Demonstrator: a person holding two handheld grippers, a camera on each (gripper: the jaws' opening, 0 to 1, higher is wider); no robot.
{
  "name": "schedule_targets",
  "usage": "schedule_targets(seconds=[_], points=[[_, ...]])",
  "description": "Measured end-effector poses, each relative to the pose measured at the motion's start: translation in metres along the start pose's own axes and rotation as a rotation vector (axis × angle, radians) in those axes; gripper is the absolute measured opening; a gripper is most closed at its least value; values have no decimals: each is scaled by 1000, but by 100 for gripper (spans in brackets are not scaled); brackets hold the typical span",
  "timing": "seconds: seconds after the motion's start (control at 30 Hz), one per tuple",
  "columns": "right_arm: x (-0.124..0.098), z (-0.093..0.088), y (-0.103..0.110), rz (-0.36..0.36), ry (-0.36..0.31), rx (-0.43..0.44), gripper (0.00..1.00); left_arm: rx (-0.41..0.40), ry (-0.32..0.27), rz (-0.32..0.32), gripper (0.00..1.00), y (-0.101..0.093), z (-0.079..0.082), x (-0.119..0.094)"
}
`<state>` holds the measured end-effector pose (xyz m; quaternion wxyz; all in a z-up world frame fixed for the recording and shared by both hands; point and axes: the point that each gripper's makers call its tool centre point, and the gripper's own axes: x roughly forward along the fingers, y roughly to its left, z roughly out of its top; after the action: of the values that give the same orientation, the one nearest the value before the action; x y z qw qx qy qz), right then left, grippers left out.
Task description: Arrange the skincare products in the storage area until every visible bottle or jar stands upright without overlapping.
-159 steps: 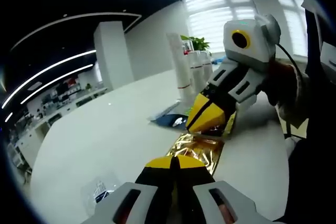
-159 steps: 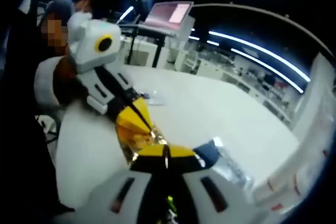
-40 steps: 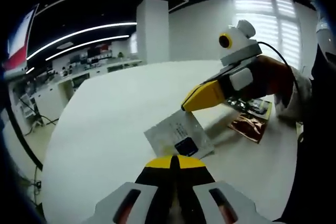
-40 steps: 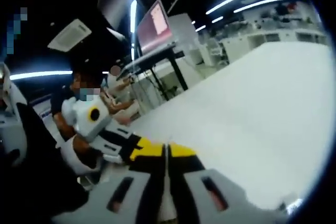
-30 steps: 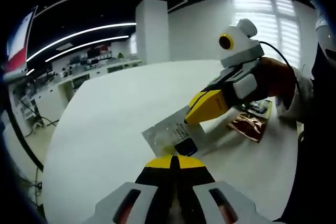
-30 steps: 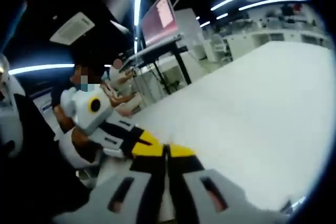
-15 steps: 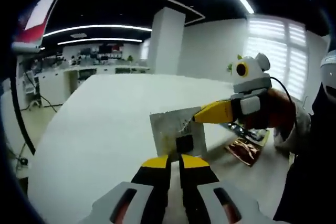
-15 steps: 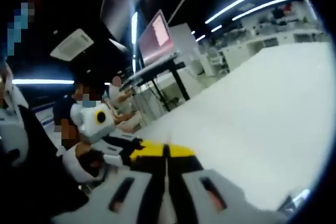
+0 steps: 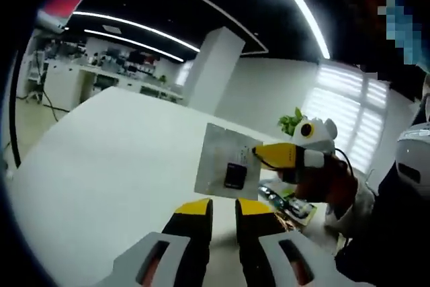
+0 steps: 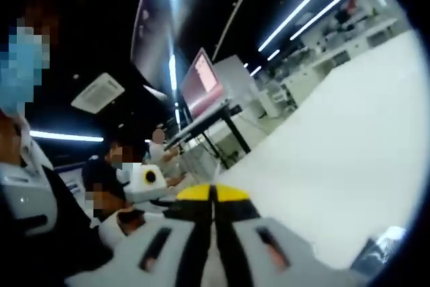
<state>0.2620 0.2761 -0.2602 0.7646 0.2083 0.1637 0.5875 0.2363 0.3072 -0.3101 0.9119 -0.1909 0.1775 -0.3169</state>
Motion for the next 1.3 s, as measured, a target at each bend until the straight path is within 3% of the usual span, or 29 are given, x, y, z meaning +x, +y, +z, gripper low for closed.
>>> schedule_targets(seconds=[0.17,0.37,0.57,0.8,1.0,1.3], points=[[-8,0,-2,-17,-10,-2,0,-62,-37,-36,12,-6,3,-1],[-19,-3,-8,-50,-8,-13,0,-55,-44,-66,12,-15,5,2],[-32,1,-13,-80,-41,1,0,-100,-75,-195,12,-38,15,6],[-42,0,-14,-107,-48,-6,0,-128,-117,-260,13,-57,26,8],[-51,-2,-12,-117,-52,-10,0,-142,-113,-240,8,-57,23,13],[-60,-15,-13,-148,19,-80,0,-176,-95,-216,2,-53,22,30]])
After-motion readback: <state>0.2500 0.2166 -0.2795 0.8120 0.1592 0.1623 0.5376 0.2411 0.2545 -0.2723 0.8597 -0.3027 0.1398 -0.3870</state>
